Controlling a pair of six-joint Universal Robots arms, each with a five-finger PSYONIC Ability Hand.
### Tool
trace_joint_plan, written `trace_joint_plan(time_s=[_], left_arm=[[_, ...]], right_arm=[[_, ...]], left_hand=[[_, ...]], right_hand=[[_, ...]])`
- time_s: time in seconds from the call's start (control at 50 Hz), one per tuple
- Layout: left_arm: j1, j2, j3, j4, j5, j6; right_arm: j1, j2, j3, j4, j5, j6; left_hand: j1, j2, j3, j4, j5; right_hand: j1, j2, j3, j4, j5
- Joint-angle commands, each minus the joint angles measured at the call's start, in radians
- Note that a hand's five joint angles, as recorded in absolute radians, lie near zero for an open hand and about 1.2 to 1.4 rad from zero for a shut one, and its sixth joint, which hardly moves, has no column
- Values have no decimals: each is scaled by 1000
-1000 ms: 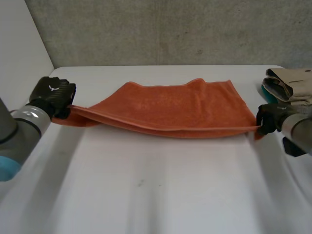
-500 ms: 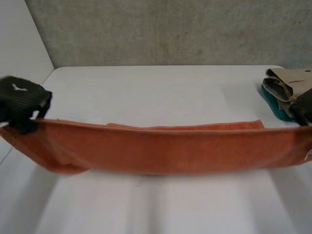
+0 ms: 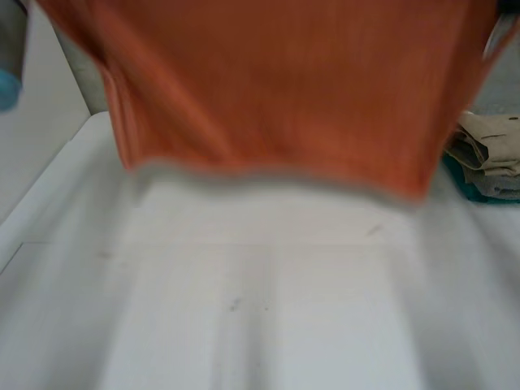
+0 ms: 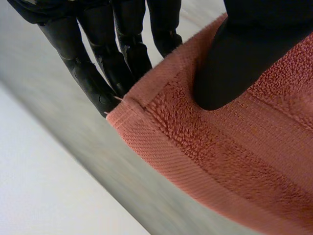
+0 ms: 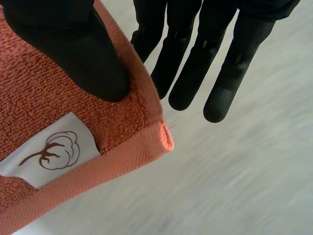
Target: Fold the laundry.
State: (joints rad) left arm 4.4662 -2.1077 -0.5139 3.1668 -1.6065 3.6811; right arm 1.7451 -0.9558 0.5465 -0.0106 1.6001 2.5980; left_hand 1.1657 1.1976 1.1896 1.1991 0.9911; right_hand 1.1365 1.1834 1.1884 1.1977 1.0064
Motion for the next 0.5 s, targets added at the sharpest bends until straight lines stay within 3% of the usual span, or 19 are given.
trace_joint_plan(time_s=[0.02,0.12,0.3,0.5], left_arm=[[28,25,-40,138,-75,-88],[51,-2,-120,70,-21,-116],[50,-60,-336,151,53,-118],[24,-173,-551,107,51,36]], right_arm=[[-6,-75,165,-393,-6,51],[10,-63,231,-358,-55,51],[39,35,329,-232,-115,45],[44,172,452,-94,-118,-99]], left_hand=[[231,199,207,197,231],[231,199,207,197,231],[231,199,207,197,231],[231,199,207,197,231]], right_hand=[[260,213,208,199,215],[260,213,208,199,215],[260,213,208,199,215],[260,213,208,199,215]])
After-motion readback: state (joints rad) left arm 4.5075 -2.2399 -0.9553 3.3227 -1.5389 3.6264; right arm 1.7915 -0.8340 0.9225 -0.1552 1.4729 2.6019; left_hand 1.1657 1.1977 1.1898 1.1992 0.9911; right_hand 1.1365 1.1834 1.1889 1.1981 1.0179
